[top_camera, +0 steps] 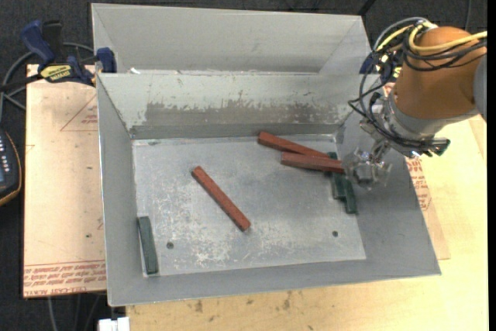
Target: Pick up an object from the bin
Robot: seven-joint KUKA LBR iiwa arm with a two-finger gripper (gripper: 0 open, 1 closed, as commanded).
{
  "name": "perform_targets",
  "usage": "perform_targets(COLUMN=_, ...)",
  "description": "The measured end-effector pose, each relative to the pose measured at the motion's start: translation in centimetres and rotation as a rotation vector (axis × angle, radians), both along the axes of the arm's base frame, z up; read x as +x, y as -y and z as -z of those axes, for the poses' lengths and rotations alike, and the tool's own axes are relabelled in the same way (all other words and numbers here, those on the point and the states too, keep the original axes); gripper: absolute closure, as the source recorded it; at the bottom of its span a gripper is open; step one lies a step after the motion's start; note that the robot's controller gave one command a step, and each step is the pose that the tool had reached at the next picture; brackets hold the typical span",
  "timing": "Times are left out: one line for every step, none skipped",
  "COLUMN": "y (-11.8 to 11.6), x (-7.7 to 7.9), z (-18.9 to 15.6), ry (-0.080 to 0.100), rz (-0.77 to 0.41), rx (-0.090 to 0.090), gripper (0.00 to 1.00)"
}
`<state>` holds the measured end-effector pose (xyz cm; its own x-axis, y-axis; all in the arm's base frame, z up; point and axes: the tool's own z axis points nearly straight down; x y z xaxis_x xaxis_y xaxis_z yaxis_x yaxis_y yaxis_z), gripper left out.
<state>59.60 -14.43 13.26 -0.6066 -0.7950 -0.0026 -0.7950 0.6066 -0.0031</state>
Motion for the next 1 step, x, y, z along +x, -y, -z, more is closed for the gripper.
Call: perform_targets(y=-0.22, x=0.00, z=0.02, ry=-0.001, rz=-0.003, rx=0.002, gripper=0.00)
